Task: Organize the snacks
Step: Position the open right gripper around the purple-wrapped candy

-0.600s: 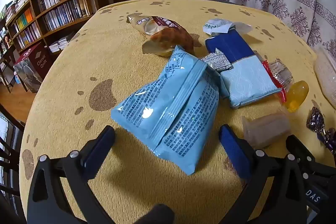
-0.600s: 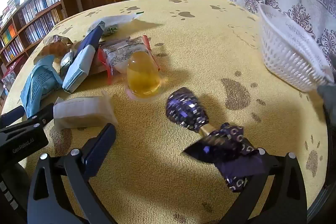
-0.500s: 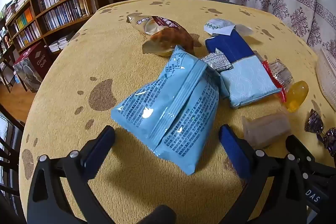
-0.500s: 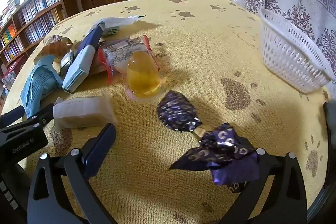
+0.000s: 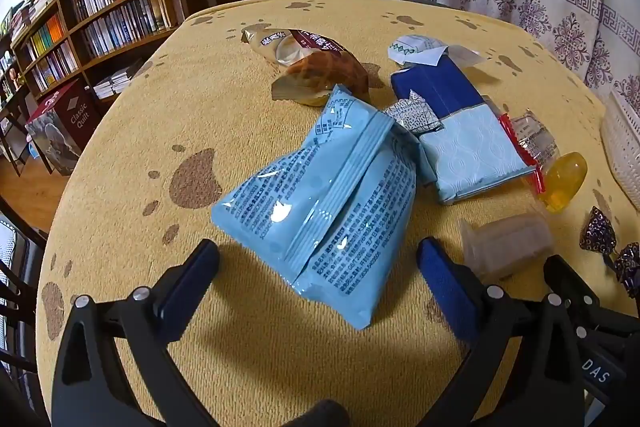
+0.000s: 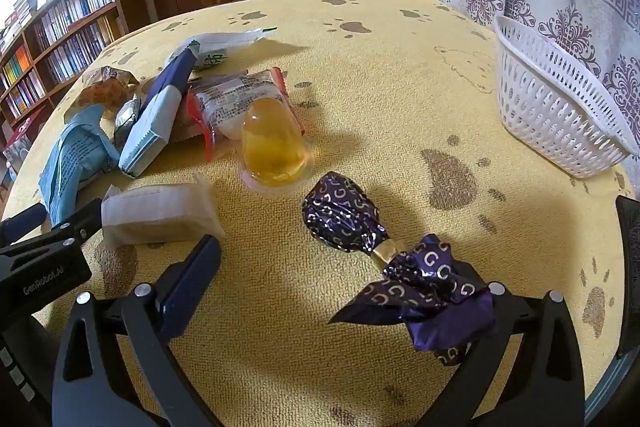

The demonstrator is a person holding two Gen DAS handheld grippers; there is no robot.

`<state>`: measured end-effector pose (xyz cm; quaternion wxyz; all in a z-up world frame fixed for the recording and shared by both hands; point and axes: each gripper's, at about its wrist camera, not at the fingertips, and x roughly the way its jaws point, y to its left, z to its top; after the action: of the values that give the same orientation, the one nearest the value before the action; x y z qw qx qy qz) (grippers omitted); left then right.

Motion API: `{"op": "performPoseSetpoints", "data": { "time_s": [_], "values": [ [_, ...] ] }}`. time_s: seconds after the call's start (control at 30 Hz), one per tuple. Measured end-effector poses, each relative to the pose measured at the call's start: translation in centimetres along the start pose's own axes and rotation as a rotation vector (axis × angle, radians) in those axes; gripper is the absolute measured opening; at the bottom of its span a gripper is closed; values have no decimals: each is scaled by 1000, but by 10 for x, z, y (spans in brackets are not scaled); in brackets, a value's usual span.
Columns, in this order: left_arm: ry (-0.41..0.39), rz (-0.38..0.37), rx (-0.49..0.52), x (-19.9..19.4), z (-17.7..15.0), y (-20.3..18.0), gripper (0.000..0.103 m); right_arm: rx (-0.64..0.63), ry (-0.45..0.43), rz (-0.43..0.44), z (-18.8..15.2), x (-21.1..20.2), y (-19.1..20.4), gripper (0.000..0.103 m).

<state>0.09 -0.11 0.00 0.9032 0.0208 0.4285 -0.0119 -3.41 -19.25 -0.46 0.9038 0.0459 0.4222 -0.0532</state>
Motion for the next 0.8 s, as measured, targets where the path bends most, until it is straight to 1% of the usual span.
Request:
{"op": "performPoseSetpoints", "data": {
  "time_s": [0.2, 0.47, 0.6, 0.8],
  "values": [
    [1, -1, 0, 0, 0, 0, 98, 3, -1, 4, -1, -2, -1, 101],
    [-1, 2, 0, 0, 1, 3, 98, -12, -6, 63, -1, -1, -9, 101],
    [-1, 3, 1, 1, 0, 5, 98, -43, 2, 66, -1, -3, -5, 101],
    [0, 6, 0, -2, -2, 2, 98, -77, 12, 95, -2, -2, -7, 101]
  ]
}}
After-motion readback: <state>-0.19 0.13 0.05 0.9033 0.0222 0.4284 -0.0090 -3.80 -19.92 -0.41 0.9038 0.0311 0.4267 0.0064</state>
